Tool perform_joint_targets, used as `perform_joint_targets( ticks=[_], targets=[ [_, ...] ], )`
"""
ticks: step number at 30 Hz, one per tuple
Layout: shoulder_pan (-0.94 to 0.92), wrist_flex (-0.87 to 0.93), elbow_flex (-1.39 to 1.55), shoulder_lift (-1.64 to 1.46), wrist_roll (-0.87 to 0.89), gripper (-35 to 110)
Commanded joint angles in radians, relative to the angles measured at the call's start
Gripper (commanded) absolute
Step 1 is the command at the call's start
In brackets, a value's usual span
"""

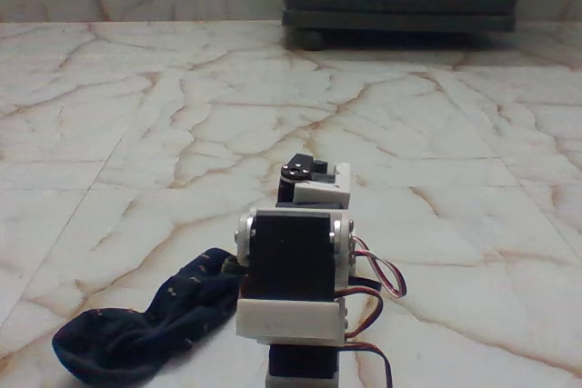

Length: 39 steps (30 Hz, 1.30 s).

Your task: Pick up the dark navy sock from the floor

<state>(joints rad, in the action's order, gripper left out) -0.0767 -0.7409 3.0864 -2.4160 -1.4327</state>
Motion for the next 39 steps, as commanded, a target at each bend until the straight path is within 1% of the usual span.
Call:
perform_joint_targets(
  ticks=[1, 5, 12, 14, 17, 20, 21, 22, 24, 25, 26, 29, 36, 39],
  targets=[
    [0.003, -0.02, -0.003, -0.018, 0.021, 0],
    [0.028, -0.002, -0.052, -0.014, 0.104, 0],
    [0.107, 0.244, -0.225, 0.044, 0.23, 0],
    [0.141, 0.42, -0.288, 0.104, 0.264, 0],
    [0.175, 0.568, -0.318, 0.117, 0.345, 0],
    [0.178, 0.683, -0.368, 0.144, 0.522, 0],
    [0.181, 0.818, -0.453, 0.176, 0.615, 0],
    [0.183, 0.923, -0.491, 0.207, 0.655, 0],
    [0.198, 1.039, -0.514, 0.241, 0.71, 0],
    [0.219, 1.135, -0.569, 0.262, 0.769, 0],
    [0.239, 1.184, -0.592, 0.282, 0.811, 0],
    [0.304, 1.241, -0.638, 0.367, 0.897, 0],
    [0.451, 1.178, -0.753, 0.583, 1.06, 1],
    [0.486, 1.17, -0.842, 0.724, 1.081, 2]
  ],
)
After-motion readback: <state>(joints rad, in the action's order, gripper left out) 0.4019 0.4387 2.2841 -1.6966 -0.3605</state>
